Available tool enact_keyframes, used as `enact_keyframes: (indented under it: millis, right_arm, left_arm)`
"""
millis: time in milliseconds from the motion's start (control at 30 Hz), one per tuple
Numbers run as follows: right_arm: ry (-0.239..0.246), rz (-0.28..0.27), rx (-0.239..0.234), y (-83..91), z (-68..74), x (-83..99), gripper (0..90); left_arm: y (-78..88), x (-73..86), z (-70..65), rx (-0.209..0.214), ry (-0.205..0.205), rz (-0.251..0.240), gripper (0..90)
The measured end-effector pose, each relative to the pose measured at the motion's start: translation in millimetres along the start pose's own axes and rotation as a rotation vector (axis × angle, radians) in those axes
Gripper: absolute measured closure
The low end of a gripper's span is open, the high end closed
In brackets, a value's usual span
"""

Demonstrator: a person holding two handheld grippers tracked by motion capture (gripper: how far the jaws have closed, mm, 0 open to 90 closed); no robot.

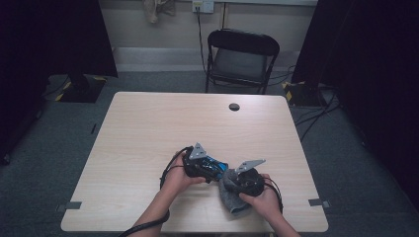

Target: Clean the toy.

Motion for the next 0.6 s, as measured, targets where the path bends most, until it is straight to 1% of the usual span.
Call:
enact_keyframes:
  millis: [167,267,367,467,600]
  right_arm:
    - [0.003,0.001,-0.016,-0.8,3.8,0.5,76.3]
    - [0.013,0.002,-0.026,-2.2,8.5,0.2,76.3]
    - [0.006,0.002,-0.029,-2.5,10.3,0.2,76.3]
    - [0.01,0.0,-0.045,-3.0,12.8,0.4,76.3]
    - [0.03,0.003,-0.068,-2.9,19.1,1.0,76.3]
  left_arm:
    - [0.0,0.2,-0.1,-0.001,0.003,-0.006,8.7]
    - [0.2,0.2,0.2,-0.001,0.002,-0.003,8.7]
    - [0.2,0.4,0.1,-0.001,0.002,-0.008,8.7]
    - [0.1,0.5,0.1,-0.001,0.003,-0.01,8.7]
    - [0.0,0.4,-0.2,0.0,0.003,-0.012,8.7]
Point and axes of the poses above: each handheld gripper's, and its own axes: y roughly backward along the jaws, x roughly out of its underside, z roughly to its left, the point moved 7 cm from there along -y, roughly forward along the jaws, and after that the axes turned 3 degrees about -y, right-handed, at the moved point
